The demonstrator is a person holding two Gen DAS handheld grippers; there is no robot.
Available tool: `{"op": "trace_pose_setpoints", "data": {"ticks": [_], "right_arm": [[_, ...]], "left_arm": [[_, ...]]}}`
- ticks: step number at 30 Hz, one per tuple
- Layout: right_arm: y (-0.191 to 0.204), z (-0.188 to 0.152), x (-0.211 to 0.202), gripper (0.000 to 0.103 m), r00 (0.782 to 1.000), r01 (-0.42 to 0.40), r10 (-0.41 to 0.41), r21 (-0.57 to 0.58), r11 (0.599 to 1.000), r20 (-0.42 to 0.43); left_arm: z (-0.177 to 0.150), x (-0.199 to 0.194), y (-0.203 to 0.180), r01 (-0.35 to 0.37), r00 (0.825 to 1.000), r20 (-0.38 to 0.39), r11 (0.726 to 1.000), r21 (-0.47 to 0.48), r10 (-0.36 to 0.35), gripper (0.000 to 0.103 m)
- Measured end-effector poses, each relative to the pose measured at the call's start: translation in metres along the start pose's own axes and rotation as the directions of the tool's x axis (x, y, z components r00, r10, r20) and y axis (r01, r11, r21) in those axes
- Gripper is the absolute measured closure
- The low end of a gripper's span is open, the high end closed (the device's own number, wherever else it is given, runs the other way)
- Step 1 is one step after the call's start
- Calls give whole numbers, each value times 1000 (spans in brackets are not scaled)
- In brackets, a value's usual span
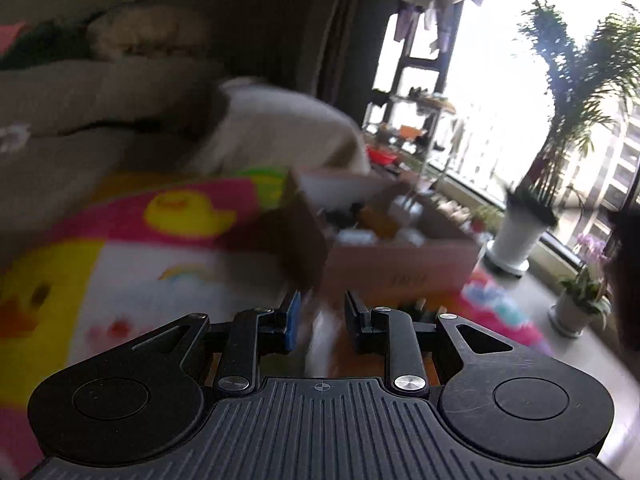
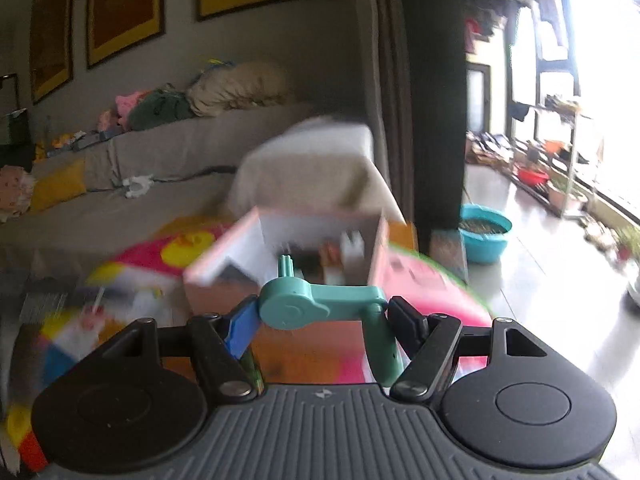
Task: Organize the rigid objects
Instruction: 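Drop the red lighter in the box with left tool while right tool carries teal toy in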
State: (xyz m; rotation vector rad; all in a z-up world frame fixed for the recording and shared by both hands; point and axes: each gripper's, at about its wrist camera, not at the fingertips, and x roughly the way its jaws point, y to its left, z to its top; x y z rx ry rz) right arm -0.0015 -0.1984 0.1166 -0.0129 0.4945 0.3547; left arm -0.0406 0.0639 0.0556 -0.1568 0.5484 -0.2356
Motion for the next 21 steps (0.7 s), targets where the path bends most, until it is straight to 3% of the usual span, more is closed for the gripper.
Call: {"op": "trace_pose_setpoints", "data": {"ticks": [6, 10, 14, 21], "right_arm": [[32, 90, 86, 32, 999, -29, 30, -55, 998, 12], [45, 119, 138, 32, 997, 21, -23, -27, 999, -72], [47, 111, 147, 32, 992, 41, -41, -2, 999, -115], [50, 41, 84, 32, 990, 64, -79, -120, 991, -116]], "left_arm": [[-15, -16, 25, -18, 1000, -15, 999, -34, 17, 76], [-22, -30, 39, -21, 1000, 4, 999, -43, 21, 76], [-32, -34, 41, 17, 1000, -1, 999, -28, -17, 76], [-34, -33, 15, 120, 993, 5, 992, 48, -120, 76]]}}
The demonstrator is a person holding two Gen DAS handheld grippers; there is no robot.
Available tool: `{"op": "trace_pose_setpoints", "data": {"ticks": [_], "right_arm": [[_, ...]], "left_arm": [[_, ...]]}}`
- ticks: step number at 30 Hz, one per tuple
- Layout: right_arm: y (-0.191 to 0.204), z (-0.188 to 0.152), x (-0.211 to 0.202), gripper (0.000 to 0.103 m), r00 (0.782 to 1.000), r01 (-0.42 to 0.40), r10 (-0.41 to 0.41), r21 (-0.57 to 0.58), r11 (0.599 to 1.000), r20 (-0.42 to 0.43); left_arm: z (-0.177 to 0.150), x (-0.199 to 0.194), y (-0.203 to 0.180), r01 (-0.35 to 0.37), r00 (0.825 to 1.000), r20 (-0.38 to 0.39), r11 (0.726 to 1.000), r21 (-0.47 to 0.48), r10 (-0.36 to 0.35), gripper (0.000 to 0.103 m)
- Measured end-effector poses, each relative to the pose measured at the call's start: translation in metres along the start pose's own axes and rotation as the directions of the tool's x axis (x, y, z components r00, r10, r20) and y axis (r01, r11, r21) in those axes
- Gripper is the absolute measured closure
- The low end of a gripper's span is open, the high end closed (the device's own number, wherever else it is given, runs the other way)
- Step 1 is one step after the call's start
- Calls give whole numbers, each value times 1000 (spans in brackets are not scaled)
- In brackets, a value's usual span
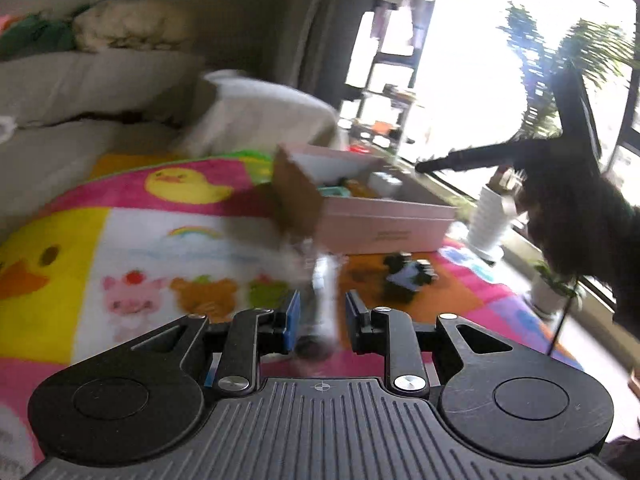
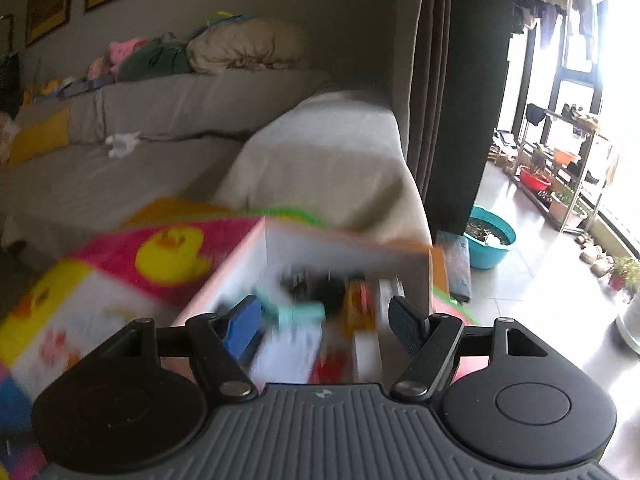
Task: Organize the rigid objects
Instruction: 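Drop the red lighter in the box with left tool while right tool carries teal toy in, then grasp the purple-green toy car with the left tool and lift it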
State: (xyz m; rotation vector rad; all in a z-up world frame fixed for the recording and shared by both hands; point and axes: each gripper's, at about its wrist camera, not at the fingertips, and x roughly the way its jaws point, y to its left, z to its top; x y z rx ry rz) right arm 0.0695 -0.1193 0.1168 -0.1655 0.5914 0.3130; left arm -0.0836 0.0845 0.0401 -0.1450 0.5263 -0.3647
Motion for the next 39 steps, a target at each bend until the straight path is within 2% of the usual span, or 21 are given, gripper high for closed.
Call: {"op": "trace_pose_setpoints", "data": {"ticks": [3, 7, 11, 14, 20, 24, 26, 27, 31, 39], "right_arm": [[-8, -43, -30, 31, 1000, 14, -14, 37, 999, 14], [-22, -100, -53, 31, 999, 16, -12, 96, 995, -37], [-25, -141, -59, 31, 998, 16, -8, 130, 991, -61], [-25, -159, -56, 31, 997, 32, -22, 140, 990, -70], [-29, -162, -57, 31, 999, -11, 19, 166, 986, -50], [-27, -161, -57, 30, 999, -14, 22, 165, 986, -49], [-28, -161, -57, 30, 999, -17, 25, 167, 986, -47], [-28, -161, -57, 30, 999, -18, 26, 170, 985, -46], [-29, -161, -56, 30, 998, -21, 30, 176, 984, -49], [-27, -160, -54, 26, 998, -26, 36, 166, 986, -60]], "left_arm": [[6, 13, -19, 32, 999, -21, 998, 58, -31, 76], [14, 39, -49, 51, 996, -76, 989, 138, -41, 76], [22, 70, -73, 50, 993, -113, 977, 206, -27, 76], [26, 89, -83, 40, 990, -139, 976, 213, -10, 76], [34, 127, -88, 25, 979, -203, 985, 170, 10, 76], [33, 141, -95, -9, 975, -215, 976, 215, 56, 75], [33, 148, -95, 8, 966, -254, 980, 201, 44, 74], [32, 150, -96, 14, 963, -266, 980, 197, 40, 70], [30, 157, -99, 32, 956, -292, 979, 201, 28, 68], [32, 164, -97, 25, 964, -266, 981, 190, 27, 67]]}}
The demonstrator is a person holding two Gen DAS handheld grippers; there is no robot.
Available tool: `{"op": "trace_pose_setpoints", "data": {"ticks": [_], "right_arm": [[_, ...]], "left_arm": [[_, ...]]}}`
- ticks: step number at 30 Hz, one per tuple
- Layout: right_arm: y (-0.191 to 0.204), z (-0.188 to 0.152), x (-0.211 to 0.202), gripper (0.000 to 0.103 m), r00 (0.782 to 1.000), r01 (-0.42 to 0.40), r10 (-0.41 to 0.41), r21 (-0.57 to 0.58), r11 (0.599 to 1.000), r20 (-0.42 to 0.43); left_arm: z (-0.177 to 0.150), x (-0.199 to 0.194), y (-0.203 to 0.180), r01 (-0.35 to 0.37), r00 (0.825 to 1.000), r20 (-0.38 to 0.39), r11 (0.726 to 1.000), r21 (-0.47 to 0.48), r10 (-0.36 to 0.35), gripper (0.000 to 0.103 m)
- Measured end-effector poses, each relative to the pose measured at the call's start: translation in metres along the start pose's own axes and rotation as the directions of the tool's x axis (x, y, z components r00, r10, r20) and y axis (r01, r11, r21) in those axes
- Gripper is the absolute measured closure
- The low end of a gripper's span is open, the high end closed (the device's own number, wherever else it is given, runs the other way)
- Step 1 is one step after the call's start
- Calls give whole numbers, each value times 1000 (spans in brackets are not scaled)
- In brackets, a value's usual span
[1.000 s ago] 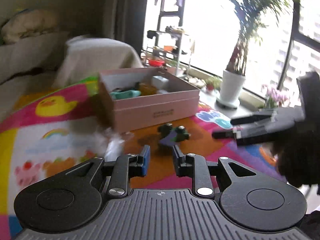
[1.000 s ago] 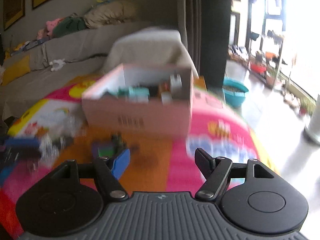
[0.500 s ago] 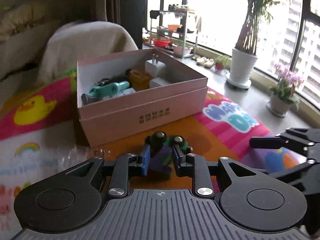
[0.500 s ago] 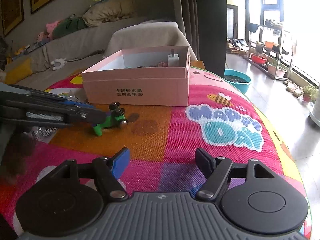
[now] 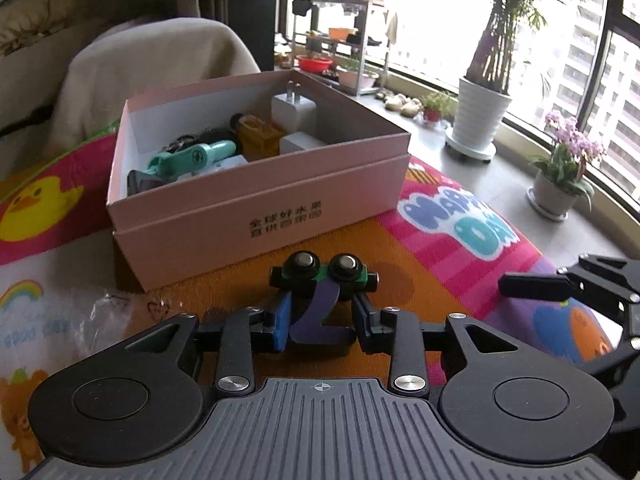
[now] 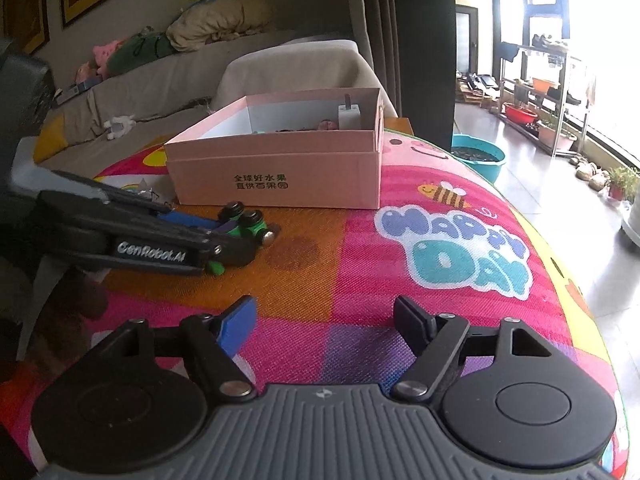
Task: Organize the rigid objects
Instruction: 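Grasp the purple-green toy car with the left tool and lift it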
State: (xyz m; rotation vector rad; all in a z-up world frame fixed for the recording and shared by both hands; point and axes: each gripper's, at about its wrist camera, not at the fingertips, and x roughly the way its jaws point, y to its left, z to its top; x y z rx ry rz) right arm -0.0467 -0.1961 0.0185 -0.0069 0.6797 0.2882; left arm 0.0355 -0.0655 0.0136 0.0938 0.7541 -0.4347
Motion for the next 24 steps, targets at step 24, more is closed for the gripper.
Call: {"op": "trace_pose_setpoints", "data": {"ticks": [24], "right_arm": [[65, 72, 27, 25, 919, -358, 364, 67, 931, -152]], "left_arm": [[-102, -108, 19, 63, 996, 56, 998, 0, -62, 67]]}}
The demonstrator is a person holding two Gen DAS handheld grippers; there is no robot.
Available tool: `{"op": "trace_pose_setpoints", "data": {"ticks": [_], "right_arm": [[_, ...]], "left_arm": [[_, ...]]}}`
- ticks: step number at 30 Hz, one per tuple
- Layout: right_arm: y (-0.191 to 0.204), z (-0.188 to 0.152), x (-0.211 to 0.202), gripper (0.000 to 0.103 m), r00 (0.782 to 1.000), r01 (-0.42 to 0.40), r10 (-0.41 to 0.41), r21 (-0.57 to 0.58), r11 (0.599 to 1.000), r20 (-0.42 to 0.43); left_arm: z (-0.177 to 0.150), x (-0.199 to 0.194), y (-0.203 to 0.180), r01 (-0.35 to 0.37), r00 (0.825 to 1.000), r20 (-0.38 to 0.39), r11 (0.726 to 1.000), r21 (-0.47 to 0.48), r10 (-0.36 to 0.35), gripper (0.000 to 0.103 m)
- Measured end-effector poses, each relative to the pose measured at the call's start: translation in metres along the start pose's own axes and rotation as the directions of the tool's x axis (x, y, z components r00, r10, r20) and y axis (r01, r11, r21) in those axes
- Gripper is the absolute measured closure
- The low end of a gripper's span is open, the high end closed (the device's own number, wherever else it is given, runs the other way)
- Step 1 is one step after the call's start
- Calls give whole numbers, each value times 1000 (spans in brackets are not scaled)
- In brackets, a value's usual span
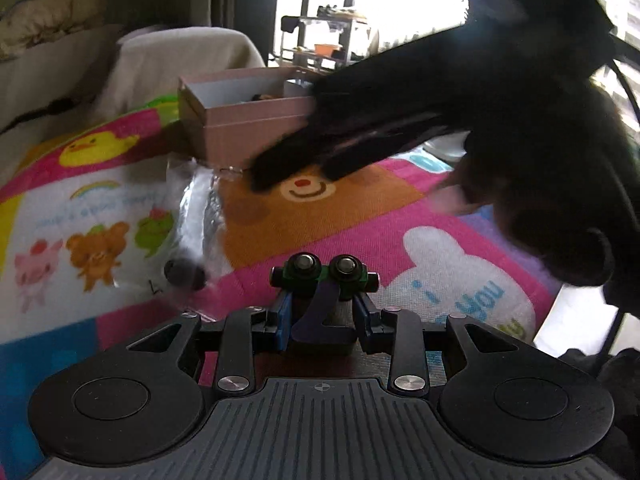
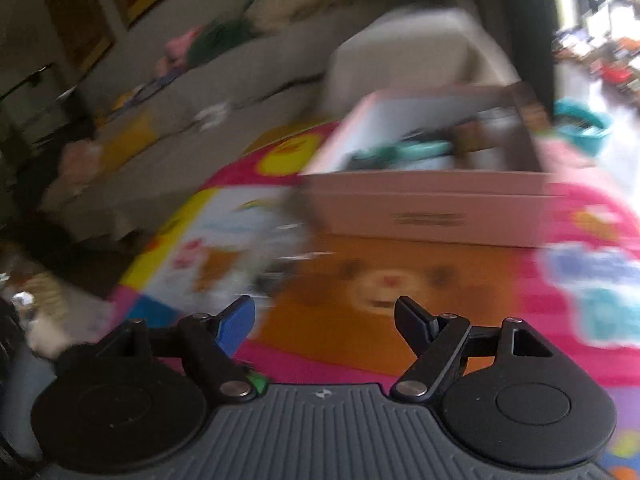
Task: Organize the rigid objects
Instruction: 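Grasp the purple-green toy car with the left tool and lift it, then grasp the clear plastic bag with the right tool while the left tool holds the toy car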
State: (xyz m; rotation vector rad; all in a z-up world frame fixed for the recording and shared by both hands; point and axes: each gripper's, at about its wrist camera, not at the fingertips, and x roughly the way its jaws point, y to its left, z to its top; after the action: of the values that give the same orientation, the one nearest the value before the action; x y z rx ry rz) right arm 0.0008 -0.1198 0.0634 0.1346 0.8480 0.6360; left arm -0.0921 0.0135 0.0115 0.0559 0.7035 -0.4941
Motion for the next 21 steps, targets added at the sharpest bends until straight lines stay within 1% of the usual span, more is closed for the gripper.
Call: {"op": "trace_pose_setpoints", "data": {"ticks": [2, 3, 6, 8, 9, 11, 12, 13, 15, 19, 21], "right_arm": [[18, 13, 27, 25, 996, -46, 46, 0, 999, -70], [26, 17, 37, 25, 995, -49, 48, -11, 999, -87], [50, 27, 65, 25, 994, -14, 6, -74, 997, -110], [58, 32, 79, 25, 991, -20, 8, -89, 996, -134], [61, 33, 85, 27, 989, -22, 8, -95, 995, -145], [60, 29, 91, 48, 988, 0, -16, -107, 994, -156], [59, 29, 94, 68, 985, 6, -25, -110, 994, -169], [56, 28, 93, 73, 984, -2, -16, -96, 995, -178], [47, 26, 82, 83, 987, -12, 1, -68, 998, -160], [30, 19, 46, 84, 996, 43, -49, -81, 996, -69], [20, 15, 25, 84, 997, 68, -70, -74, 995, -33]], "left_arm": [[-1, 0, 1, 4, 1000, 6, 1000, 0, -4, 67], [-1, 0, 1, 4, 1000, 9, 1000, 3, -4, 67], [-4, 0, 4, 14, 1000, 21, 1000, -5, -14, 67], [-5, 0, 7, 22, 999, 28, 1000, -20, -22, 67], [-5, 1, 8, 24, 999, 30, 999, -24, -23, 67], [-5, 1, 8, 26, 999, 33, 999, -29, -25, 67], [-5, 2, 9, 27, 999, 34, 999, -31, -26, 67], [-5, 2, 10, 29, 999, 34, 999, -36, -28, 67], [-4, 3, 11, 31, 999, 35, 999, -41, -29, 67], [-5, 3, 10, 23, 999, 36, 999, -45, -21, 67], [-4, 3, 9, 17, 999, 36, 999, -51, -16, 67]]}}
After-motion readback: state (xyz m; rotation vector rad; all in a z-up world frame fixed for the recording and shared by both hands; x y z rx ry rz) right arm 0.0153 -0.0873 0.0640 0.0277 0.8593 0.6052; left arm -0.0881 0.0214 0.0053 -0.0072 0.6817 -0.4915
